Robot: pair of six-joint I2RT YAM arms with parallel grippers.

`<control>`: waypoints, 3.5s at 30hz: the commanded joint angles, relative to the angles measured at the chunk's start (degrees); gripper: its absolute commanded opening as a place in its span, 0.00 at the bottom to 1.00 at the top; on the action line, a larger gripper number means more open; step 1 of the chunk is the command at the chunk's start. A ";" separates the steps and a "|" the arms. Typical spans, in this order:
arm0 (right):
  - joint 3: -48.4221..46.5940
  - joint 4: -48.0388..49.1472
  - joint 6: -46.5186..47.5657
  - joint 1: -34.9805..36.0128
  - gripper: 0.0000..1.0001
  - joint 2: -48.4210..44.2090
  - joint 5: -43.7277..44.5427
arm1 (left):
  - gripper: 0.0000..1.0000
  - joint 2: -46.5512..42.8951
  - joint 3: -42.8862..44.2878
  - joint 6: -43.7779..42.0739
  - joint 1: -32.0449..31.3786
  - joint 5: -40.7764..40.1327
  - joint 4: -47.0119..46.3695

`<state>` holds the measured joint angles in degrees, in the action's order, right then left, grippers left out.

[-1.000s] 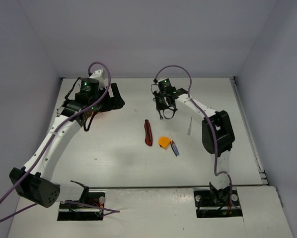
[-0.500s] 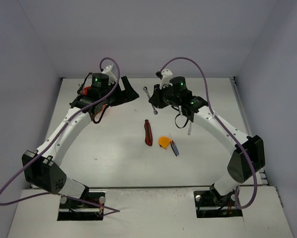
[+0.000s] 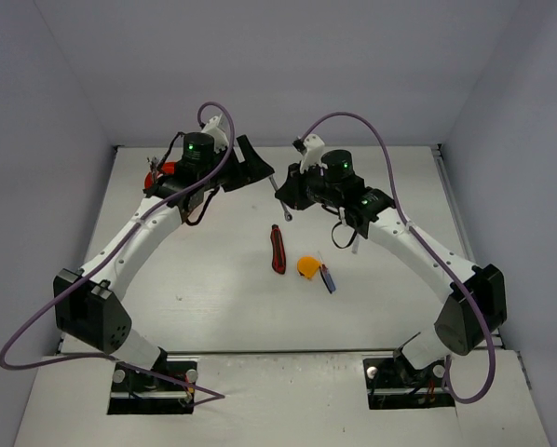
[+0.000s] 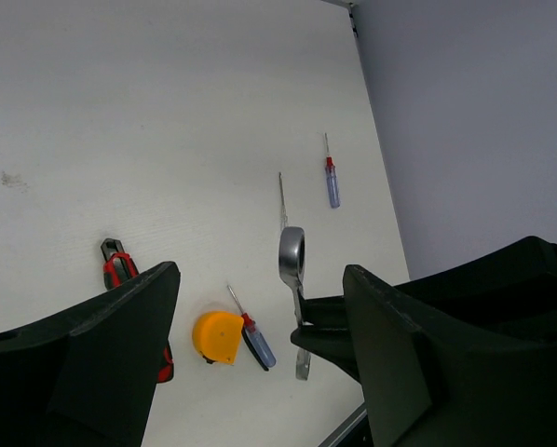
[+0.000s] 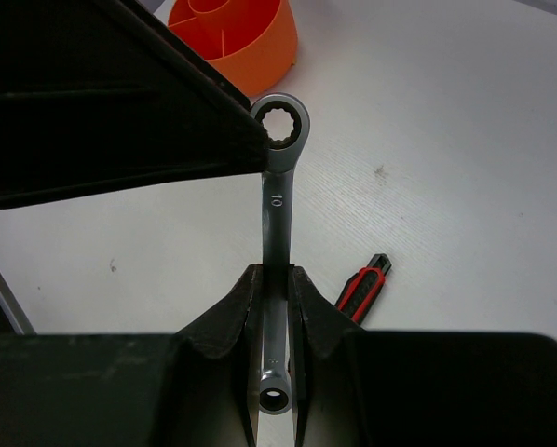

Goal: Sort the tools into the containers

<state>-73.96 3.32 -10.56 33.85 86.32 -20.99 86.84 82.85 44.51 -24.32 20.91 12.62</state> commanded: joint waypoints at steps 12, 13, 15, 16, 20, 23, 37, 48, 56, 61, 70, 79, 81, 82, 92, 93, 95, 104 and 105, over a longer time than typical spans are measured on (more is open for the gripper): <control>-0.83 7.38 -1.90 0.85 0.00 -2.67 -2.73 | 0.42 0.69 3.22 -0.89 -0.73 2.34 -9.27; -0.87 7.44 -1.92 0.86 0.00 -2.57 -2.77 | 0.40 0.70 3.12 -0.81 -0.73 2.68 -9.74; -0.92 7.49 -1.98 0.93 0.00 -2.41 -2.83 | 0.37 0.76 2.83 -0.65 -0.79 3.31 -10.48; -0.98 7.55 -2.03 0.95 0.00 -2.27 -2.91 | 0.34 0.87 2.73 -0.65 -0.84 3.56 -10.63; -1.44 7.76 -2.01 1.04 0.00 -1.78 -3.09 | 0.21 1.14 2.50 -0.66 -0.91 4.04 -10.60; -1.45 7.86 -2.10 1.13 0.00 -1.48 -3.18 | 0.08 1.03 2.49 -0.85 -0.99 4.33 -10.54; -0.07 7.76 -2.71 0.10 0.71 -2.62 -0.90 | 0.00 0.08 3.17 -2.92 5.35 3.16 -8.86; 5.36 6.55 -2.27 -3.93 0.73 -8.61 -0.58 | 0.00 6.56 14.12 -20.06 18.37 -2.04 -0.20; 10.13 5.26 -2.10 -5.76 0.73 -12.14 0.37 | 0.00 14.95 21.93 -22.33 26.41 -9.14 -2.64; 11.79 3.64 -1.93 -6.59 0.73 -13.95 1.38 | 0.00 20.93 24.81 -18.02 29.82 -10.15 -10.99; 14.57 1.49 -2.39 -8.54 0.73 -16.76 2.53 | 0.00 28.58 30.93 -19.02 31.56 -11.33 -15.49; 14.39 0.39 -3.98 -9.23 0.73 -16.21 2.71 | 0.00 29.94 30.90 -21.62 31.62 -11.16 -19.72; 14.31 0.23 -4.09 -9.21 0.73 -15.95 2.80 | 0.00 29.38 30.50 -20.55 31.56 -10.95 -20.56; 14.28 0.24 -4.16 -9.24 0.73 -15.84 2.80 | 0.00 29.35 30.48 -20.67 31.57 -10.85 -20.71; 14.85 0.26 -4.87 -9.18 0.73 -15.53 2.42 | 0.00 29.00 26.61 -32.09 30.80 -13.43 -20.47; 15.07 0.22 -4.96 -9.22 0.73 -15.62 2.38 | 0.00 29.00 26.21 -33.41 30.45 -13.56 -20.51; 15.45 0.20 -5.37 -9.16 0.73 -15.94 2.26 | 0.00 29.17 25.23 -35.84 29.94 -13.52 -20.62; 17.44 0.01 -6.89 -9.17 0.73 -17.76 1.50 | 0.00 29.79 22.54 -41.94 28.60 -13.98 -22.03; 17.67 -0.04 -7.03 -9.22 0.73 -17.99 1.54 | 0.00 29.79 22.09 -42.12 28.51 -13.75 -22.54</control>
<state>-56.46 0.82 -16.46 25.04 71.33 -18.89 119.15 104.42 6.47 4.63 7.38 -2.85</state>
